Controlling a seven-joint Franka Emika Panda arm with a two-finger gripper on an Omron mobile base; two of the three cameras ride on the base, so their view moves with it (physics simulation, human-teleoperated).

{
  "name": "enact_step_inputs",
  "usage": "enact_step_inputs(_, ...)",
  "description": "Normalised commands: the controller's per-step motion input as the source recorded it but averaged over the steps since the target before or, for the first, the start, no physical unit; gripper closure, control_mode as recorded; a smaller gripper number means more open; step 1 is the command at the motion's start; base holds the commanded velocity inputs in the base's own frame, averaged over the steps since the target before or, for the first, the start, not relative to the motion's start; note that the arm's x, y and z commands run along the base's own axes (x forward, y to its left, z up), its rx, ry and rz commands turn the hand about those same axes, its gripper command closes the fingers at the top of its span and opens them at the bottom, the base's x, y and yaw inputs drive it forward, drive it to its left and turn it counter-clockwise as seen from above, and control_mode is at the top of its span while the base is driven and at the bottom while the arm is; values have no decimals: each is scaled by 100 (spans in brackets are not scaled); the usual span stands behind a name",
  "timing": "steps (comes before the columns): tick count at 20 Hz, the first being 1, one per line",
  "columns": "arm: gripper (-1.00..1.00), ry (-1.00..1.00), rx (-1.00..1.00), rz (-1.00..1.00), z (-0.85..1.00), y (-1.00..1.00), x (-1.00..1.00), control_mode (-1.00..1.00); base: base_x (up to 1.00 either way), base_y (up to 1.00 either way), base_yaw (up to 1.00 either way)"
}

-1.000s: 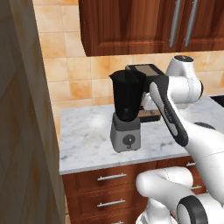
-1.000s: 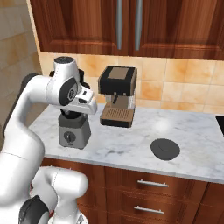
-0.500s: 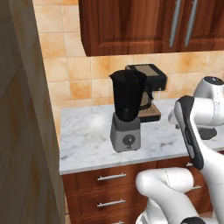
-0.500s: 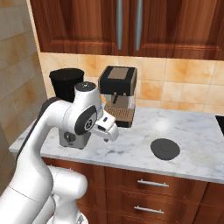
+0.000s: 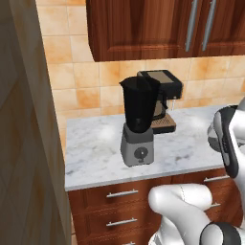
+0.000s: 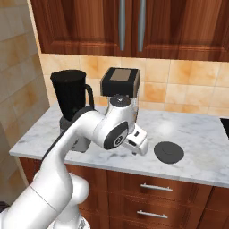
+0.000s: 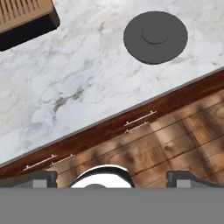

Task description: Close the lid blender by securely placing the lid on top.

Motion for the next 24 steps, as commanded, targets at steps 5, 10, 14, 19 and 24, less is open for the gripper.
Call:
enact_step_inputs(5,-100,3,5,0,-9,-64,16,-100,0,0,0)
enact_step_inputs(10,-100,2,2,0,-13,-75,39,-100,0,0,0)
enact_step_inputs(14,-100,1,0,0,-24,-41,62,-100,0,0,0)
enact_step_inputs(19,-100,8,1,3,-40,-17,58,-100,0,0,0)
enact_step_inputs(24,-100,5,0,0,-43,-29,42,-100,0,0,0)
